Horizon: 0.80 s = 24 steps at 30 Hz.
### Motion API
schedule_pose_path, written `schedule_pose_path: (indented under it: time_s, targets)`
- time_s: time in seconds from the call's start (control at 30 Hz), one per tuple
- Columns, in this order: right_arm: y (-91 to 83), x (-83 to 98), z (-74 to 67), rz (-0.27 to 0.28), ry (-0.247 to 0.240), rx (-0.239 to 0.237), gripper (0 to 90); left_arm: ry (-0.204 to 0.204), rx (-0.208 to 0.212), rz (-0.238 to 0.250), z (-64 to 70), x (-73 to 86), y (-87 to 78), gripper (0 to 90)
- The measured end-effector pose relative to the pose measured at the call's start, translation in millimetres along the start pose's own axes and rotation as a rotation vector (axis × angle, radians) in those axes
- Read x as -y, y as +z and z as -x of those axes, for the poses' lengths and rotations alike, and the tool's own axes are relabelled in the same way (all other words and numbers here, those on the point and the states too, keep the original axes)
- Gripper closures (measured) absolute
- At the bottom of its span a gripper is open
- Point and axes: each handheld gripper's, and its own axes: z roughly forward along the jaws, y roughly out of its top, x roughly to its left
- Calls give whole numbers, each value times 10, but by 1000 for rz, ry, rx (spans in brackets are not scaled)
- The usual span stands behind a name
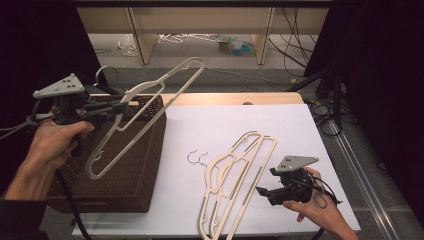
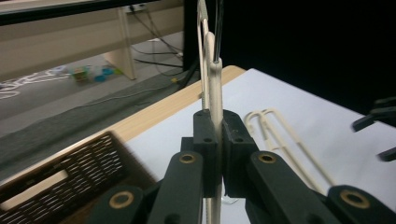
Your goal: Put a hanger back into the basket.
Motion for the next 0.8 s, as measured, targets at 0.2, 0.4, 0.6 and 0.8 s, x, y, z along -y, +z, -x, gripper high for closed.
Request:
schedule_pose_path:
  time_s: [0.2,0.4,0.6,0.8]
  targets:
    - [27,18,-15,-12,6,-3,227,15,-92,-50,-306,258,-185,860]
    - [50,31,-23,-5,10,-4,228,33,-122,-79,-488,453,-259,860]
    - [60,44,-18,3,-2,1,225,26,-144,-121,-593,654,-289,860]
    - [53,46,-17,-16,6,-7,220,27,-159,-161,-632,815,-306,860]
